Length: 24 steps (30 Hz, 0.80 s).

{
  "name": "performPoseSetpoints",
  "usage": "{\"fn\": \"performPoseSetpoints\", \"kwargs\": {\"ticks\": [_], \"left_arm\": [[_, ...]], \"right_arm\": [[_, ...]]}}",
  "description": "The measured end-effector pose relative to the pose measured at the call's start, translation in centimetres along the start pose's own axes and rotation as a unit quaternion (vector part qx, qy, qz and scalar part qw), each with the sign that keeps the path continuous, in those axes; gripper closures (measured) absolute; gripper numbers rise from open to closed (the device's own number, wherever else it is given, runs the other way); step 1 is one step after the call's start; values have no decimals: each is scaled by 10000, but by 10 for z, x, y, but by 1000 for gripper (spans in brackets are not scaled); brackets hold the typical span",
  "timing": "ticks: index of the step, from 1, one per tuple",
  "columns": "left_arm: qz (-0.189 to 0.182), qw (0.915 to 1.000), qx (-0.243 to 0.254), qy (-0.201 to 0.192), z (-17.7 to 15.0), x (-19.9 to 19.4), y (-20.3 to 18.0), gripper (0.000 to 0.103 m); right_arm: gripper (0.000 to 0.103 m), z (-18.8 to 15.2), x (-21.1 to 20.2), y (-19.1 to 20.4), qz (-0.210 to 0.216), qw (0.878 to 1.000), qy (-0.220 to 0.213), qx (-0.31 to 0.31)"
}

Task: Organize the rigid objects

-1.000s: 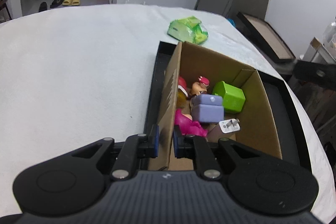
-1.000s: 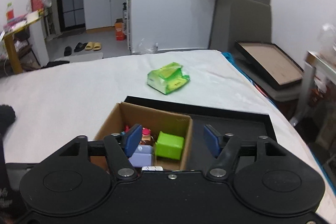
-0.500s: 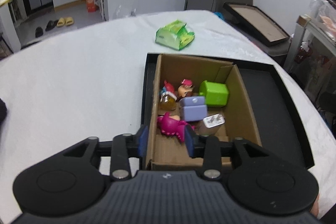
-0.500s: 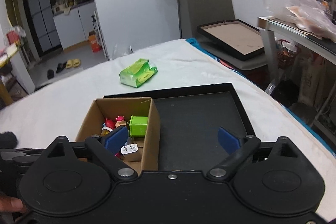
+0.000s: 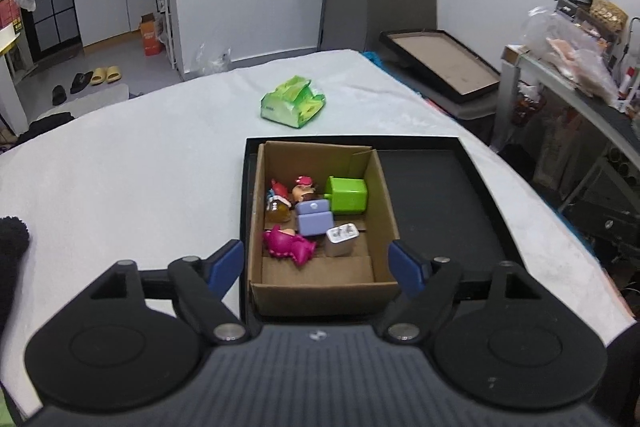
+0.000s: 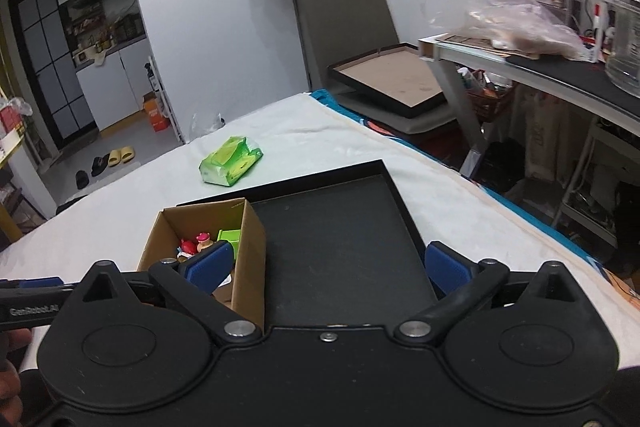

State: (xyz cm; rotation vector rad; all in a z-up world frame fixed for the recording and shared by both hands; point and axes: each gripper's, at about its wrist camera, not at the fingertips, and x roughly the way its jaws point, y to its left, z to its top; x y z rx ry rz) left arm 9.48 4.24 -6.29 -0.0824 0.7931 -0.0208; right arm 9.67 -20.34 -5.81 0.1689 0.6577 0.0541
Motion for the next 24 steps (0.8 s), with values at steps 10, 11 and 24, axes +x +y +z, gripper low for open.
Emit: {"fn": "performPoseSetpoints", "kwargs": {"ticks": [10,11,24], "left_arm": [[15,9998,198,-15,-5,-48,-19,10],[-2,9998,193,-53,-6,-52,-20,9],[22,9996,182,-218,-24,-96,-25,5]], "right_arm": [[0,2,-45,-13,179,9998,5,62],[0,2,-49,-13,192,9998,-17,54],[0,-7,-87,-12,190,9997,29,-115]]}}
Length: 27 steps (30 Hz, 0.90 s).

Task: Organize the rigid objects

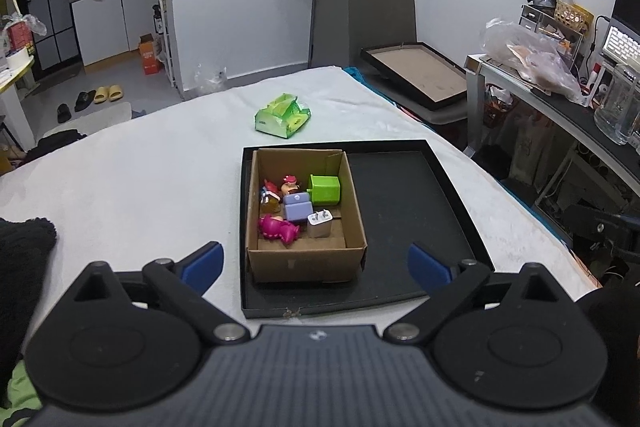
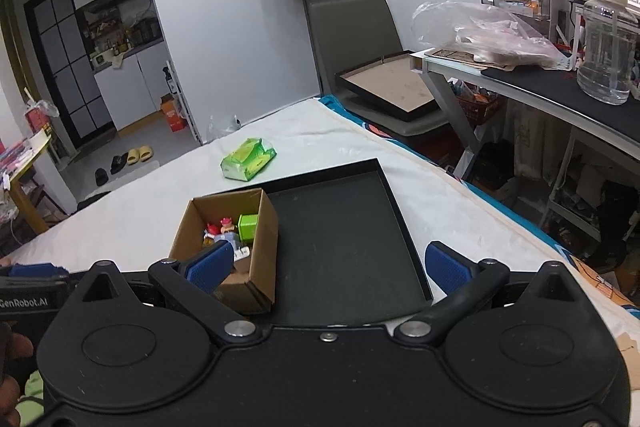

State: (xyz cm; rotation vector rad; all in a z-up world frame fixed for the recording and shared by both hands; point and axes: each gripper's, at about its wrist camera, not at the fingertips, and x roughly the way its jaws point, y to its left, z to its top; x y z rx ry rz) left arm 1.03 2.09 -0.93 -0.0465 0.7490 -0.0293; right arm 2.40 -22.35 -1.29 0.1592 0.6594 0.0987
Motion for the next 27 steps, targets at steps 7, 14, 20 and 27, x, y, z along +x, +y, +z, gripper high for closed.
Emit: {"fn": "performPoseSetpoints", "kwargs": {"ticks": [7,14,20,27], "left_arm": [[39,9999,47,-97,-6,-22,0,4],[-25,9997,56,-218,-16,-34,-5,4],[-84,9997,130,-195,-24,-41,-4,4],[-84,9997,123,-169,-33,-42,2,4]], "right_arm": [[0,-4,-22,5,74,10000,-19,-60],[0,-13,-30,8,44,9999,90,-119],[0,-23,-33,8,25,9998,159,-93],[0,-29,-35,14,82,9995,218,-226]]}}
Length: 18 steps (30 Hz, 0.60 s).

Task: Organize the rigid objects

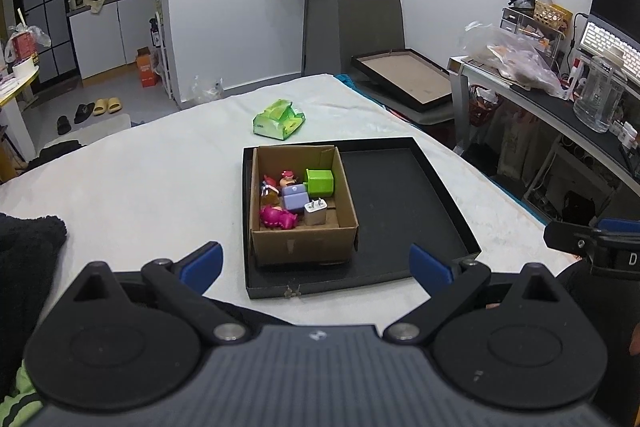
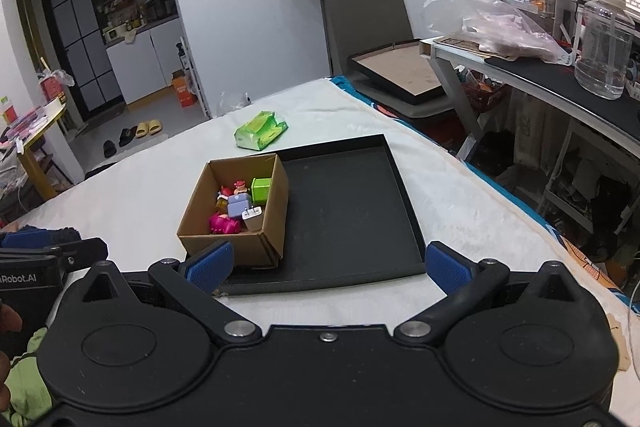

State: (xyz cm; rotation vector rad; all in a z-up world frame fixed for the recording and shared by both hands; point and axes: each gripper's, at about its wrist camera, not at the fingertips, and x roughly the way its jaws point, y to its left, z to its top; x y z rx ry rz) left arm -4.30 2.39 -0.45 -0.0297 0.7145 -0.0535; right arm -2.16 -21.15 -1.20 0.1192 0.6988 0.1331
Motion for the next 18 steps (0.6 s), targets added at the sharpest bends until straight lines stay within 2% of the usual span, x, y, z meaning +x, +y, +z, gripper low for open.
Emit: {"fn": "performPoseSetpoints", "kwargs": {"ticks": [18], "left_arm": [[34,10000,31,41,-2,1,-1,4]], "right_arm": [[0,-4,4,1,-39,9999,92,-18]]}}
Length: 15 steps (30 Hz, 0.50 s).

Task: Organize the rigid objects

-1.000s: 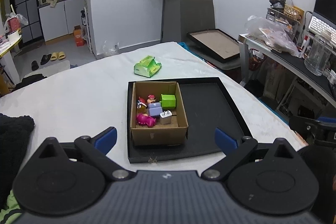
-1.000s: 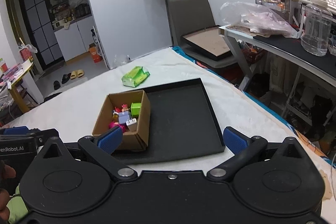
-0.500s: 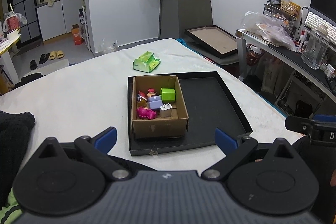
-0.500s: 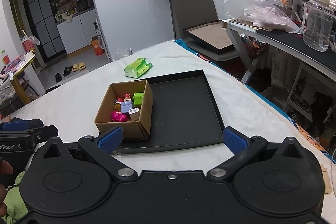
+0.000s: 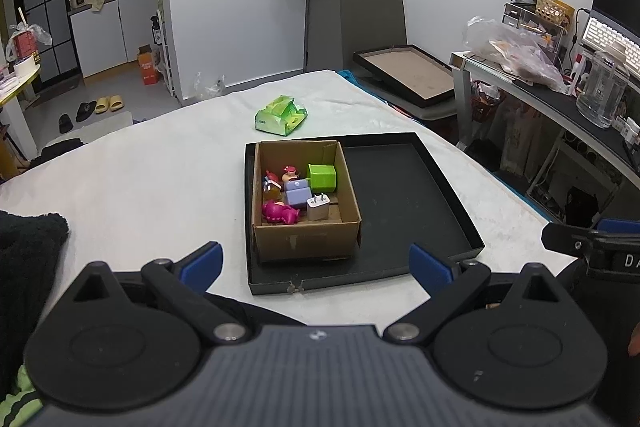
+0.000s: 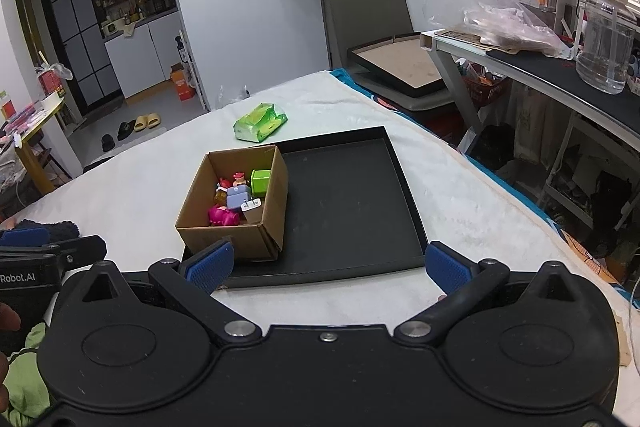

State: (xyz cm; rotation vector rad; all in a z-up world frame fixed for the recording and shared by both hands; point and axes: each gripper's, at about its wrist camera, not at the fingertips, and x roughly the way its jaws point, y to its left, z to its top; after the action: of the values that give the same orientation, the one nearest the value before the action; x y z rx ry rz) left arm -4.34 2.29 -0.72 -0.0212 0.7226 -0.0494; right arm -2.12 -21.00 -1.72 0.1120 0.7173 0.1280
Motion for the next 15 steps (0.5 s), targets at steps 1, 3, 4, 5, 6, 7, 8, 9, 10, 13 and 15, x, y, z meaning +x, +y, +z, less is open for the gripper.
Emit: {"fn": "performPoseSetpoints", "kwargs": {"ticks": [1,3,4,5,6,7,8,9,10,13,15], "left_arm": [[0,10000,-4,11,0,0,0,4],[17,10000,-9,33,1,2,0,4],[23,10000,-12,36,1,3,0,4],[31,10000,-16,38,1,4,0,4],[39,10000,-21,38,1,4,0,4],[40,10000,-22,39,1,4,1,4],[40,10000,-18,40,1,4,0,4],[42,10000,-17,42,1,4,0,4],[48,10000,-8,49,1,5,0,4],[57,10000,3,59,1,5,1,4],[61,10000,0,66,0,5,1,4]], "right_arm": [[0,0,0,0,0,10000,4,-9],[0,0,1,0,-5,10000,20,-29],[0,-1,1,0,-6,10000,29,-29],[0,-1,2,0,-1,10000,39,-24],[0,-1,2,0,8,10000,48,-15],[0,-1,2,0,17,10000,52,-10],[0,-2,2,0,20,10000,53,-12],[0,-1,2,0,18,10000,59,-16],[0,-1,3,0,18,10000,63,-20],[0,-2,3,1,28,10000,60,-35],[0,-2,3,2,23,10000,62,-52]]}}
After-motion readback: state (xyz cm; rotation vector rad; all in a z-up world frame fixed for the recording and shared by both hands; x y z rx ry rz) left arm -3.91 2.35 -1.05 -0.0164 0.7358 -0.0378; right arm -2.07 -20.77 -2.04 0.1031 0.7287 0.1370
